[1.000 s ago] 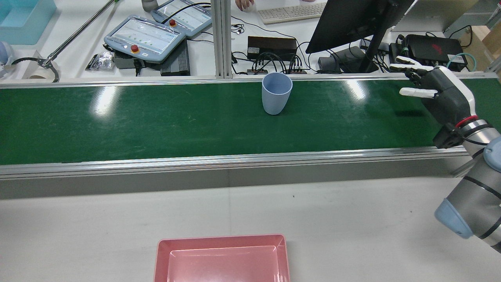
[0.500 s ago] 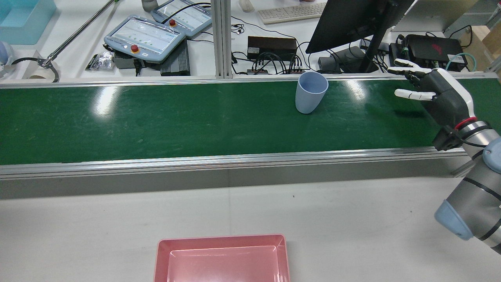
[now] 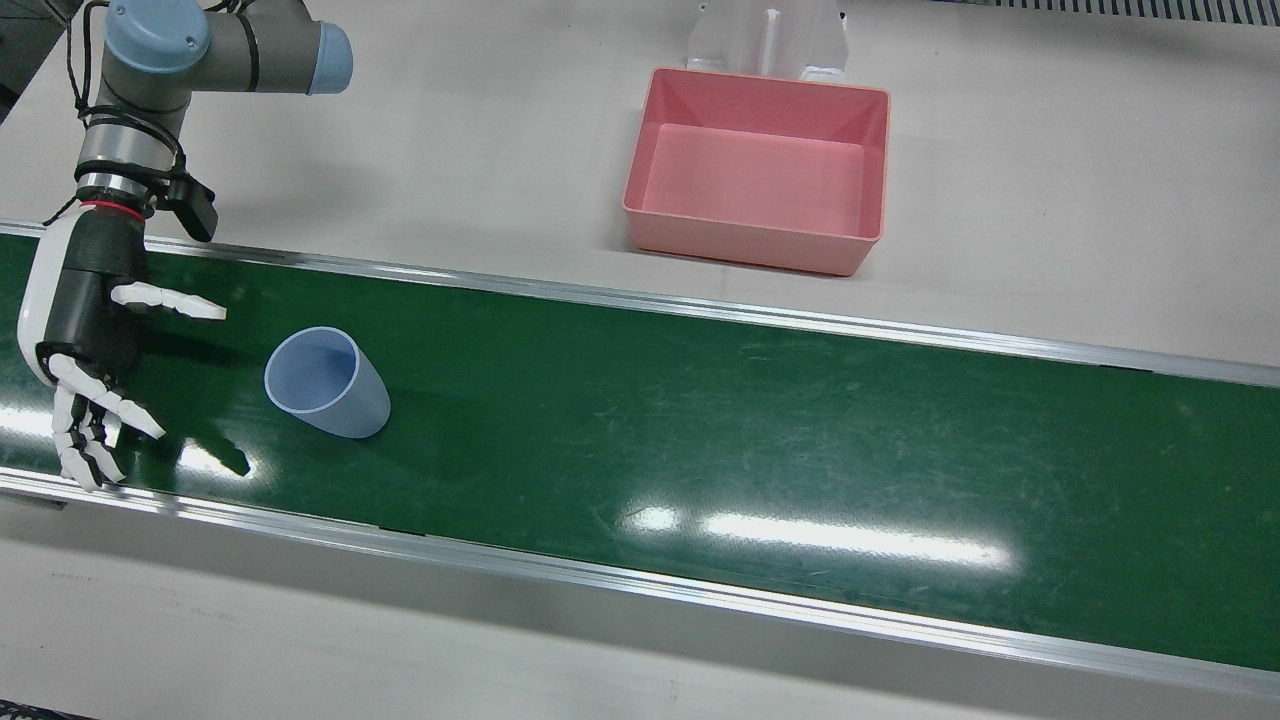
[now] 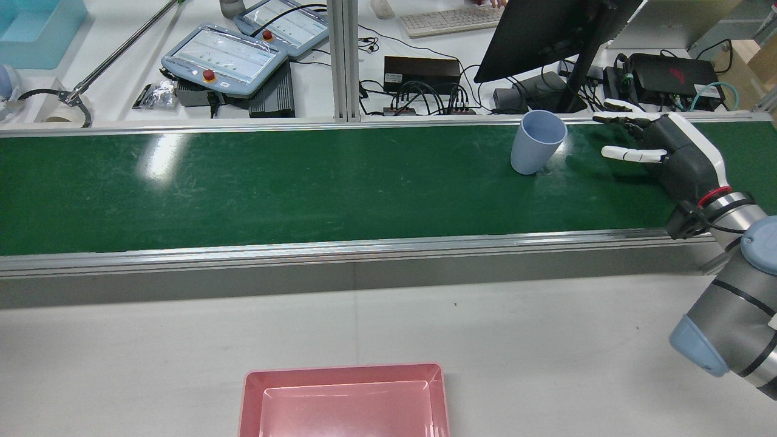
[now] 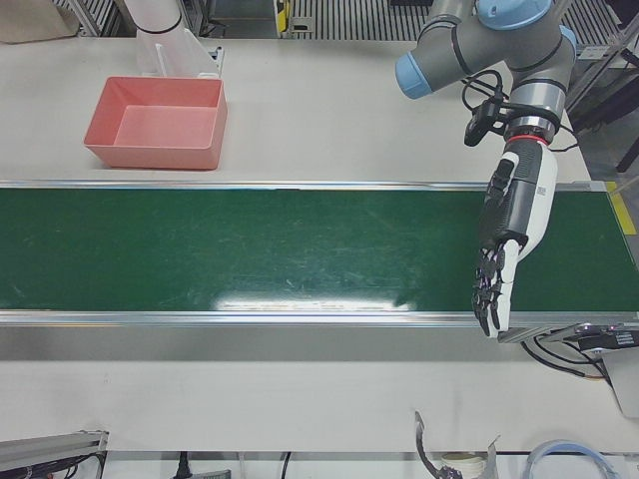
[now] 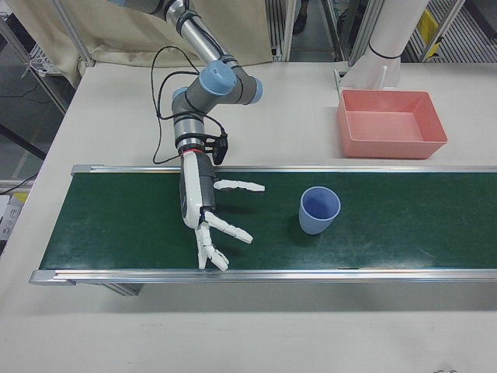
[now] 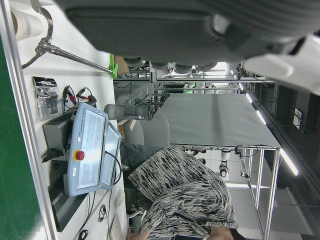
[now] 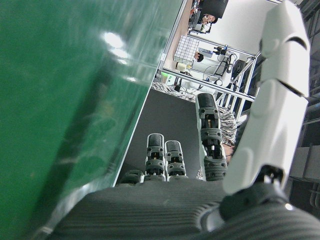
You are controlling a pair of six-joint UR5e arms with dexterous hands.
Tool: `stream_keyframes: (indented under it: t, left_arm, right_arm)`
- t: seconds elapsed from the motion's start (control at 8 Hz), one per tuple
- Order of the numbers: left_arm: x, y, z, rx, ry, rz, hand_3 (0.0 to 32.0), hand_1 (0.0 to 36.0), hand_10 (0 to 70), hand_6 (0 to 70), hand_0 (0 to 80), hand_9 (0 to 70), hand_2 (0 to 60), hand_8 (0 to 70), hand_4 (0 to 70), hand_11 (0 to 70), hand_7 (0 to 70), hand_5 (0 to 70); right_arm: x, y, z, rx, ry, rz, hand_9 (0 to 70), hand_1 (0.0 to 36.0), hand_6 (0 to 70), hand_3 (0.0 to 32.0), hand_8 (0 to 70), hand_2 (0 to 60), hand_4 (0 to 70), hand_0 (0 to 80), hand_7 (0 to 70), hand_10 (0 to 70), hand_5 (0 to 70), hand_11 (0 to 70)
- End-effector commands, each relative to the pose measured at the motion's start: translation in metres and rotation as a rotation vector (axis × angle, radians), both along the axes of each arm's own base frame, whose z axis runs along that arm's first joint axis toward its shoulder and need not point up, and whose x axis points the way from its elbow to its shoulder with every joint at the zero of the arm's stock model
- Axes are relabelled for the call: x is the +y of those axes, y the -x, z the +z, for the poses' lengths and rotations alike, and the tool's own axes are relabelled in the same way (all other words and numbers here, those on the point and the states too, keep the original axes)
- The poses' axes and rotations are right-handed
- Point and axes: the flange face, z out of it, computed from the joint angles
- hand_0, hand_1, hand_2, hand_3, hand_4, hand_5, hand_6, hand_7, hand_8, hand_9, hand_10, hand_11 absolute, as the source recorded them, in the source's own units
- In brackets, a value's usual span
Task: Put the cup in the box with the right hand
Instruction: 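Hold the open right hand at the belt as the blue cup approaches, then close the right hand around the light blue cup on the belt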
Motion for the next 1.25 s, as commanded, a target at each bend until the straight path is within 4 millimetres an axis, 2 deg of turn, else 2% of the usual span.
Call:
stream_keyframes:
  t: [0.0, 0.12, 0.25, 0.5, 0.62, 0.75, 0.88, 1.0, 1.12]
  left_arm:
    - [0.0, -0.001, 0.0, 0.0, -0.001, 0.001, 0.0, 0.0, 0.0, 0.0, 0.0, 0.0, 0.0, 0.0, 0.0, 0.0, 0.0, 0.0]
    - [0.0, -0.001, 0.0, 0.0, -0.001, 0.001, 0.0, 0.0, 0.0, 0.0, 0.0, 0.0, 0.0, 0.0, 0.0, 0.0, 0.0, 0.0]
    - [0.0, 0.0, 0.0, 0.0, -0.001, 0.0, 0.0, 0.0, 0.0, 0.0, 0.0, 0.0, 0.0, 0.0, 0.0, 0.0, 0.0, 0.0]
    - [0.0, 0.0, 0.0, 0.0, -0.001, 0.0, 0.0, 0.0, 0.0, 0.0, 0.0, 0.0, 0.0, 0.0, 0.0, 0.0, 0.0, 0.0]
    - [0.0, 0.0, 0.0, 0.0, -0.001, 0.0, 0.0, 0.0, 0.0, 0.0, 0.0, 0.0, 0.0, 0.0, 0.0, 0.0, 0.0, 0.0]
    - [0.0, -0.001, 0.0, 0.0, -0.001, 0.001, 0.0, 0.0, 0.0, 0.0, 0.0, 0.0, 0.0, 0.0, 0.0, 0.0, 0.0, 0.0]
    - [0.0, 0.0, 0.0, 0.0, -0.001, 0.0, 0.0, 0.0, 0.0, 0.0, 0.0, 0.0, 0.0, 0.0, 0.0, 0.0, 0.0, 0.0]
    - [0.0, 0.0, 0.0, 0.0, -0.001, 0.0, 0.0, 0.0, 0.0, 0.0, 0.0, 0.0, 0.0, 0.0, 0.0, 0.0, 0.0, 0.0]
    - [0.0, -0.001, 0.001, 0.0, -0.001, 0.001, 0.0, 0.0, 0.0, 0.0, 0.0, 0.0, 0.0, 0.0, 0.0, 0.0, 0.0, 0.0]
  right_arm:
    - [0.001, 0.004, 0.0, 0.013, -0.001, -0.004, 21.6, 13.7, 6.2, 0.0, 12.0, 7.9, 26.6, 50.9, 21.9, 2.4, 5.4, 4.8]
    - [0.0, 0.004, 0.0, 0.012, -0.002, -0.004, 21.9, 14.2, 6.3, 0.0, 12.2, 7.8, 27.0, 51.5, 22.3, 2.4, 5.6, 4.9]
    - [0.0, 0.004, 0.0, 0.011, -0.002, -0.004, 22.1, 13.6, 6.4, 0.0, 12.3, 4.1, 28.0, 52.3, 22.5, 2.4, 5.7, 4.9]
    - [0.0, -0.002, 0.0, 0.021, 0.014, 0.008, 22.6, 15.8, 6.6, 0.0, 12.7, 11.6, 26.1, 51.6, 23.1, 2.4, 5.8, 4.9]
    - [-0.004, -0.014, -0.004, 0.035, 0.031, 0.035, 23.2, 17.0, 6.7, 0.0, 13.0, 15.1, 25.1, 51.5, 23.6, 2.5, 5.9, 5.2]
    - [-0.001, -0.028, -0.013, 0.056, 0.06, 0.086, 24.8, 16.2, 7.3, 0.0, 14.2, 3.7, 29.3, 55.4, 25.4, 3.2, 6.7, 6.3]
    - [0.003, -0.036, -0.015, 0.064, 0.075, 0.103, 28.8, 18.6, 8.7, 0.0, 16.5, 6.8, 32.4, 57.1, 31.6, 3.7, 7.3, 7.2]
    - [0.002, -0.041, -0.016, 0.059, 0.075, 0.113, 56.0, 20.5, 18.8, 0.0, 33.8, 8.9, 50.6, 62.1, 70.0, 12.7, 9.6, 19.9]
    - [0.003, -0.044, -0.015, 0.06, 0.076, 0.115, 70.0, 19.6, 30.8, 0.0, 53.5, 18.5, 54.4, 58.4, 70.0, 30.0, 12.3, 43.9]
